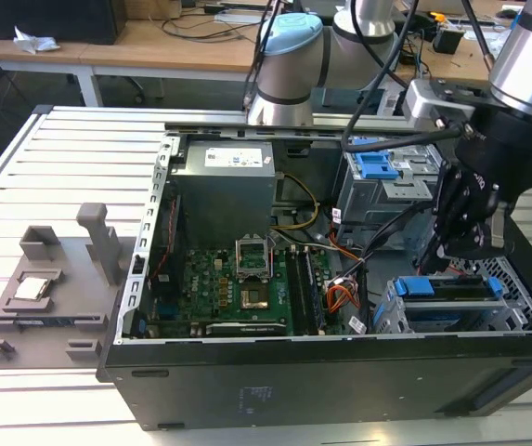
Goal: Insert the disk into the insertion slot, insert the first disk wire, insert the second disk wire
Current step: 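Insert the second disk wire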
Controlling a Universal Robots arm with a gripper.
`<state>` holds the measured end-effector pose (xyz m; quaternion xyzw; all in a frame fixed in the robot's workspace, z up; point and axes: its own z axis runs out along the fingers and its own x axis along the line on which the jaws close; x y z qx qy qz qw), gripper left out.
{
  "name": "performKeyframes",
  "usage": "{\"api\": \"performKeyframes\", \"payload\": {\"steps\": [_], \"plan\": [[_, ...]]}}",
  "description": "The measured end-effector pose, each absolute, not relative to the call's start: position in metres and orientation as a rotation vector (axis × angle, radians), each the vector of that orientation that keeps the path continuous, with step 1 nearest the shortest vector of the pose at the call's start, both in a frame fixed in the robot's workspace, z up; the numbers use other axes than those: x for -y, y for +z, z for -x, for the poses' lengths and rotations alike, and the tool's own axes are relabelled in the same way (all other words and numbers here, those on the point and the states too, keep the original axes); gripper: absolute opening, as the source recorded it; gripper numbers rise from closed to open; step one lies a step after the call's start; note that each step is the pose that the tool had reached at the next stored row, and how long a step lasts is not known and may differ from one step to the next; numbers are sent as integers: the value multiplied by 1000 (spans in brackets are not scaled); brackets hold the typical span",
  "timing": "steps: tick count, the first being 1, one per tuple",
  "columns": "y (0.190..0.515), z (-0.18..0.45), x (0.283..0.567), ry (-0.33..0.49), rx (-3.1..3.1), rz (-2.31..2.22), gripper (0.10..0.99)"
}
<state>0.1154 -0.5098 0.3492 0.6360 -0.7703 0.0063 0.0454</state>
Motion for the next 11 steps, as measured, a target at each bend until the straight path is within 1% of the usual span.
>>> {"api": "performKeyframes", "payload": {"steps": [3,5,8,11], "plan": [[350,-115,511,-28,2361,-1972,145],[350,-115,515,-44,2365,-1980,145],[350,-115,528,-50,2364,-1987,145],[349,-118,531,-49,2348,-2006,145]]}}
